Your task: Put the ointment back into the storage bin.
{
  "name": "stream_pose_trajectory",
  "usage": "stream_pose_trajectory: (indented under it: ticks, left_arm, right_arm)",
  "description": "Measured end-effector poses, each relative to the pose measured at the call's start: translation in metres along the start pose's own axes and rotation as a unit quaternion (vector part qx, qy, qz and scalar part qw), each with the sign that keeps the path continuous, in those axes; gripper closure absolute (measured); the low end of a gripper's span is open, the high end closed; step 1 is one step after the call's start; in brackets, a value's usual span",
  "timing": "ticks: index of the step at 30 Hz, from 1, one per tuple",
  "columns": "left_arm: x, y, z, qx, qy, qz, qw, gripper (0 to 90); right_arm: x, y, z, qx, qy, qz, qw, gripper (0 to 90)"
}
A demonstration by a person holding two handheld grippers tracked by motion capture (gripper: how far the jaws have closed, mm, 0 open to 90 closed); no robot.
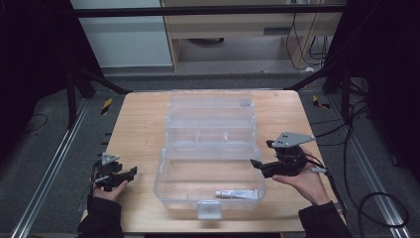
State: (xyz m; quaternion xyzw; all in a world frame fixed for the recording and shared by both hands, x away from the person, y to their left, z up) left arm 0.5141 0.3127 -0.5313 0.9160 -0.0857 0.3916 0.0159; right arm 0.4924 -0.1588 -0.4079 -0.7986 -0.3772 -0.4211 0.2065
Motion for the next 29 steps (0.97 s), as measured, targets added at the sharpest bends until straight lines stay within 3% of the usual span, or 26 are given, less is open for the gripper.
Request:
stream_pose_trajectory:
  ticks: [4,9,15,20,29]
  left_arm:
    - [0.0,0.0,0.0,0.0,0.001,0.0,1.0,36.3]
    - [0.0,0.0,0.0,0.0,0.001,0.002,1.0,35.2]
    - [0.0,0.001,0.0,0.001,0.003,0.003,1.0,33.9]
    - [0.001,0.001,0.0,0.002,0.006,0.004,1.0,32.3]
    - [0.001,0.0,0.0,0.004,0.009,0.008,0.9999,28.9]
  right_arm:
    - [-0.009,0.01,-0.006,-0.021,0.01,0.019,0.9996,16.1]
    - [-0.019,0.023,-0.013,-0.055,0.04,0.045,0.9967,16.2]
    - [-0.041,0.045,-0.015,-0.091,0.054,0.086,0.9907,16.2]
    - [-0.061,0.064,-0.019,-0.125,0.076,0.122,0.9817,15.9]
    - [-0.097,0.085,-0.014,-0.15,0.058,0.156,0.9746,14.8]
Point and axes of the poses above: each handheld gripper's, and its own axes: z roughly forward along the jaws, x roughly out of its top, y roughly to its right, the point moved 7 cm from there along z, roughly forward along the jaws, and after that the axes turned 6 degrees about x, right-handed, at the moved point
